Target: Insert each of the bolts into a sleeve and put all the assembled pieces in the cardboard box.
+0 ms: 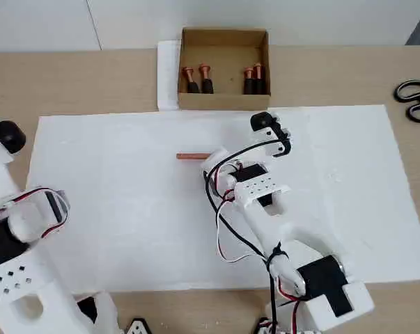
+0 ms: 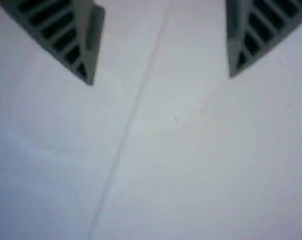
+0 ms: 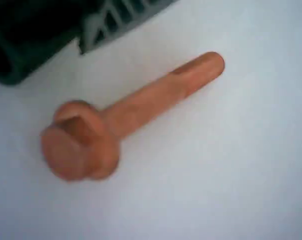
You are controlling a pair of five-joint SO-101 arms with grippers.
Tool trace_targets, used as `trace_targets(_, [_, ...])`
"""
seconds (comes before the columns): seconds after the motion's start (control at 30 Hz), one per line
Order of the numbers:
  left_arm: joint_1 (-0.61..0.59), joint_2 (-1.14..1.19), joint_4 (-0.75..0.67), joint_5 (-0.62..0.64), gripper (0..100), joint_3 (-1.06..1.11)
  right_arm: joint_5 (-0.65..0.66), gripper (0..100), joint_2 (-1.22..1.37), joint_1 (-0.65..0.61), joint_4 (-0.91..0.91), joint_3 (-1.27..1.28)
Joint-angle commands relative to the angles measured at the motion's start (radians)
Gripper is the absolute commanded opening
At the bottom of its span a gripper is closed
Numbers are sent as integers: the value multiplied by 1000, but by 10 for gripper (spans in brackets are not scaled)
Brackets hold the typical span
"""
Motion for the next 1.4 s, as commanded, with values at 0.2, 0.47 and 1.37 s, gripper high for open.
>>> trace_targets(0.2, [-2, -15, 6, -3, 167, -4, -2, 17, -7, 5, -15, -21])
trace_targets(0.47, [-2, -15, 2, -3, 167, 5, -2, 20, -12, 4, -10, -21])
trace_targets(1.37, [-2, -15, -12, -5, 167, 22, 69, 172, -5, -62, -15, -66])
